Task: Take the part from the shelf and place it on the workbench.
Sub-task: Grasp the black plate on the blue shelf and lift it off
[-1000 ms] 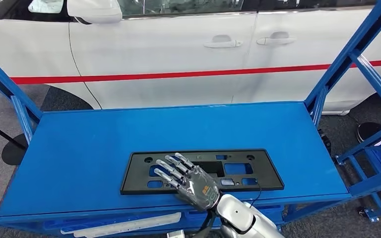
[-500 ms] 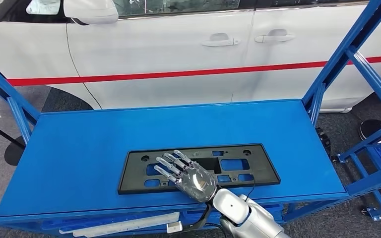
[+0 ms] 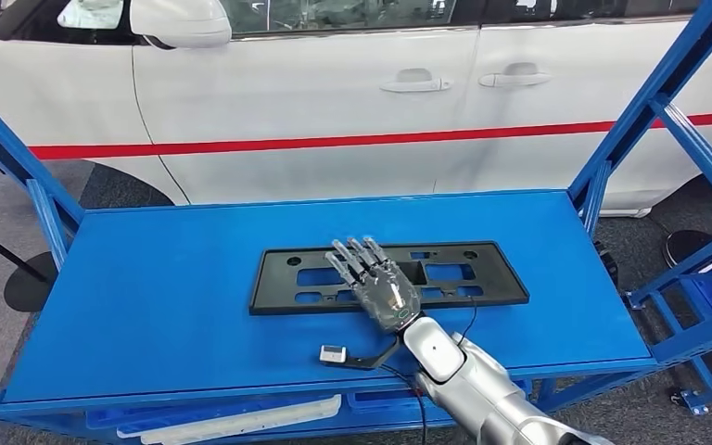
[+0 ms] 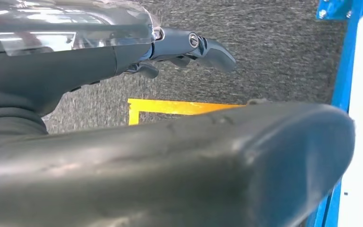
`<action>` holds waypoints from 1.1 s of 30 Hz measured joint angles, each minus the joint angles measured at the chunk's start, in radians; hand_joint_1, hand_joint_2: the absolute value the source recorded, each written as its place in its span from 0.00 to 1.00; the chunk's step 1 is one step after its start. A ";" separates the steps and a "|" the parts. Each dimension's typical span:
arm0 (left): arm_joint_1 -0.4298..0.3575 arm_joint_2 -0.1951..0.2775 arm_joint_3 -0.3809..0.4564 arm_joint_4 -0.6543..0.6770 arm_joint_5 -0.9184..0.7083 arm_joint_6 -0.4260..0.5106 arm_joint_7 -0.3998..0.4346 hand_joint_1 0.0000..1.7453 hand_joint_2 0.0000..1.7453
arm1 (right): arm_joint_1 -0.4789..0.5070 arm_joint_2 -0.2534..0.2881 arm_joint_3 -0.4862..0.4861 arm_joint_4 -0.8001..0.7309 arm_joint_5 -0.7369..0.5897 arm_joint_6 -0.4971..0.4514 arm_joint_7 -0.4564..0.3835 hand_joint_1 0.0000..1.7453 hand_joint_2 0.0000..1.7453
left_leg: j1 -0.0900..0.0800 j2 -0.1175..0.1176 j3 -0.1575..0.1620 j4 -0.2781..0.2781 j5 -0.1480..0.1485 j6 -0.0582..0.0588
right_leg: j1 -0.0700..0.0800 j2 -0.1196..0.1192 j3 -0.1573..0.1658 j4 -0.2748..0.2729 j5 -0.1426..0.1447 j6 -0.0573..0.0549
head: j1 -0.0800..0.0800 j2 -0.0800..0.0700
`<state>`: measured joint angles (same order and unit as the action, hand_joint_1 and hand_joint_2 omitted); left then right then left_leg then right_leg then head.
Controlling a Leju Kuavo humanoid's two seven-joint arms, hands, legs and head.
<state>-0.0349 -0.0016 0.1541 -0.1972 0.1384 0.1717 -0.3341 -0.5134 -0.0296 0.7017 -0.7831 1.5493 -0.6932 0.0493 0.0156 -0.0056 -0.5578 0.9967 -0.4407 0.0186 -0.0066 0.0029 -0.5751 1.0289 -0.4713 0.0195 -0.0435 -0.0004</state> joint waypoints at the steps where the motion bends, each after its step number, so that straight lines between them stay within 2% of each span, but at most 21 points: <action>1: 0.000 0.000 0.001 0.000 -0.002 -0.001 -0.002 0.00 0.00 | -0.005 -0.001 -0.017 0.020 -0.002 -0.002 0.002 0.95 1.00 | 0.001 0.001 -0.002 -0.003 0.004 0.006 | -0.001 0.000 -0.020 0.043 -0.028 0.005 | 0.000 0.000; 3: 0.003 0.000 0.003 0.000 -0.004 -0.003 -0.004 0.00 0.00 | -0.010 -0.002 -0.044 0.054 -0.006 -0.006 0.003 0.95 1.00 | -0.001 0.001 -0.008 -0.002 0.006 0.012 | -0.002 -0.001 -0.084 0.178 -0.098 0.011 | 0.000 0.000; 4: 0.005 0.000 0.004 0.000 -0.004 -0.004 -0.004 0.00 0.00 | -0.011 -0.003 -0.053 0.067 -0.006 -0.008 0.003 0.97 1.00 | -0.003 0.001 -0.011 -0.002 0.007 0.014 | -0.002 -0.001 -0.112 0.236 -0.119 0.012 | 0.000 0.000; 5: 0.006 0.000 0.005 0.000 -0.004 -0.005 -0.004 0.00 0.00 | -0.011 -0.004 -0.060 0.078 -0.007 -0.010 0.002 0.98 1.00 | -0.005 0.001 -0.012 -0.002 0.008 0.014 | -0.002 -0.001 -0.125 0.264 -0.122 0.011 | 0.000 0.000; 6: 0.007 0.001 0.006 0.000 -0.005 -0.005 -0.004 0.00 0.00 | -0.011 -0.005 -0.066 0.086 -0.007 -0.011 0.003 0.99 1.00 | -0.008 0.001 -0.012 -0.002 0.008 0.015 | -0.001 -0.001 -0.117 0.250 -0.104 0.008 | 0.000 0.000; 8: 0.008 0.000 0.009 0.000 -0.005 -0.007 -0.004 0.00 0.00 | -0.012 -0.005 -0.075 0.098 -0.005 -0.011 0.006 0.99 1.00 | -0.012 0.001 -0.010 -0.002 0.008 0.015 | 0.005 -0.001 -0.048 0.120 -0.037 -0.009 | 0.000 0.000; 10: 0.008 -0.004 0.012 0.000 -0.005 -0.007 -0.005 0.00 0.00 | -0.015 -0.005 -0.082 0.105 -0.002 -0.012 0.013 1.00 1.00 | -0.017 0.001 -0.009 -0.001 0.008 0.010 | 0.013 -0.004 0.014 -0.001 0.003 -0.026 | 0.000 0.000; 12: 0.008 -0.006 0.017 0.000 -0.004 -0.007 -0.008 0.00 0.00 | -0.019 -0.004 -0.089 0.113 0.001 -0.014 0.015 1.00 1.00 | -0.017 0.001 -0.009 -0.001 0.010 0.001 | 0.018 -0.007 0.027 -0.034 0.008 -0.033 | 0.000 0.000; 14: 0.008 -0.005 0.020 0.000 -0.004 -0.007 -0.015 0.00 0.00 | -0.027 -0.003 -0.096 0.124 0.001 -0.014 0.012 0.99 1.00 | -0.016 0.001 -0.010 0.002 0.008 -0.010 | 0.014 -0.008 0.030 -0.045 0.016 -0.038 | 0.000 0.000; 15: 0.008 -0.004 0.021 0.000 -0.004 -0.008 -0.018 0.00 0.00 | -0.032 -0.002 -0.098 0.129 0.001 -0.014 0.010 0.99 1.00 | -0.016 0.001 -0.016 0.017 -0.004 -0.016 | 0.010 -0.010 0.032 -0.051 0.021 -0.042 | 0.000 0.000; 17: 0.008 -0.003 0.022 0.000 -0.004 -0.011 -0.023 0.00 0.00 | -0.038 0.001 -0.101 0.140 0.001 -0.014 0.006 0.99 1.00 | -0.012 0.000 -0.056 0.105 -0.057 -0.027 | 0.004 -0.014 0.034 -0.059 0.028 -0.046 | 0.000 0.000; 19: 0.011 -0.001 0.023 0.000 -0.004 -0.014 -0.029 0.00 0.00 | -0.035 0.001 -0.104 0.147 0.001 -0.014 0.002 1.00 1.00 | -0.004 0.001 -0.116 0.237 -0.117 -0.038 | 0.003 -0.015 0.031 -0.059 0.029 -0.048 | 0.000 0.000; 20: 0.013 0.000 0.024 0.000 -0.004 -0.015 -0.032 0.00 0.00 | -0.034 0.002 -0.105 0.149 0.001 -0.014 0.001 1.00 1.00 | -0.001 0.001 -0.133 0.275 -0.126 -0.043 | 0.002 -0.015 0.031 -0.058 0.028 -0.047 | 0.000 0.000; 21: 0.016 0.000 0.025 0.000 -0.004 -0.016 -0.035 0.00 0.00 | -0.033 0.002 -0.107 0.150 0.001 -0.014 -0.001 0.99 1.00 | 0.003 0.001 -0.132 0.276 -0.114 -0.047 | 0.001 -0.014 0.031 -0.057 0.027 -0.045 | 0.000 0.000; 22: 0.017 0.001 0.026 0.000 -0.005 -0.016 -0.037 0.00 0.00 | -0.032 0.002 -0.110 0.150 0.001 -0.014 -0.004 0.99 1.00 | 0.007 0.002 -0.111 0.234 -0.085 -0.051 | -0.001 -0.014 0.032 -0.054 0.025 -0.043 | 0.000 0.000; 24: 0.016 0.002 0.028 0.000 -0.009 -0.016 -0.048 0.00 0.00 | -0.034 0.003 -0.117 0.150 0.001 -0.014 -0.010 0.99 1.00 | 0.011 0.002 -0.043 0.094 -0.022 -0.054 | -0.003 -0.011 0.032 -0.044 0.018 -0.032 | 0.000 0.000; 26: 0.014 0.003 0.029 0.000 -0.014 -0.017 -0.071 0.00 0.00 | -0.035 0.004 -0.125 0.150 0.001 -0.014 -0.016 1.00 1.00 | 0.009 0.000 -0.007 0.016 -0.002 -0.042 | 0.000 -0.009 0.027 -0.034 0.013 -0.019 | 0.000 0.000; 28: 0.013 0.003 0.032 0.000 -0.019 -0.018 -0.092 0.00 0.00 | -0.036 0.004 -0.132 0.151 0.000 -0.014 -0.020 0.99 1.00 | 0.006 -0.002 -0.007 0.013 -0.004 -0.023 | 0.001 -0.007 0.024 -0.033 0.014 -0.007 | 0.000 0.000; 30: 0.012 0.004 0.036 0.000 -0.023 -0.019 -0.105 0.00 0.50 | -0.037 0.004 -0.139 0.150 -0.001 -0.014 -0.023 0.99 1.00 | 0.007 -0.001 -0.007 0.009 0.000 -0.009 | -0.003 -0.006 0.019 -0.020 0.003 0.003 | 0.000 0.000; 32: 0.011 0.004 0.040 0.000 -0.024 -0.025 -0.118 0.00 1.00 | -0.037 0.004 -0.146 0.150 -0.002 -0.014 -0.028 1.00 1.00 | 0.008 0.001 -0.009 0.005 0.004 0.003 | -0.006 -0.005 -0.020 0.061 -0.047 0.010 | 0.000 0.000; 33: 0.011 0.004 0.042 0.000 -0.024 -0.029 -0.124 0.00 1.00 | -0.036 0.004 -0.148 0.150 -0.002 -0.014 -0.031 1.00 1.00 | 0.007 0.001 -0.011 0.005 0.004 0.006 | -0.006 -0.004 -0.054 0.131 -0.081 0.012 | 0.000 0.000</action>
<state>-0.0239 0.0024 0.1965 -0.1972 0.1146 0.1426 -0.4584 -0.5496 -0.0255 0.5534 -0.6328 1.5471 -0.7073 0.0178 0.0228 -0.0041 -0.5688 1.0019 -0.4368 0.0249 -0.0130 -0.0015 -0.6293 1.1594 -0.5528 0.0318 -0.0435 -0.0004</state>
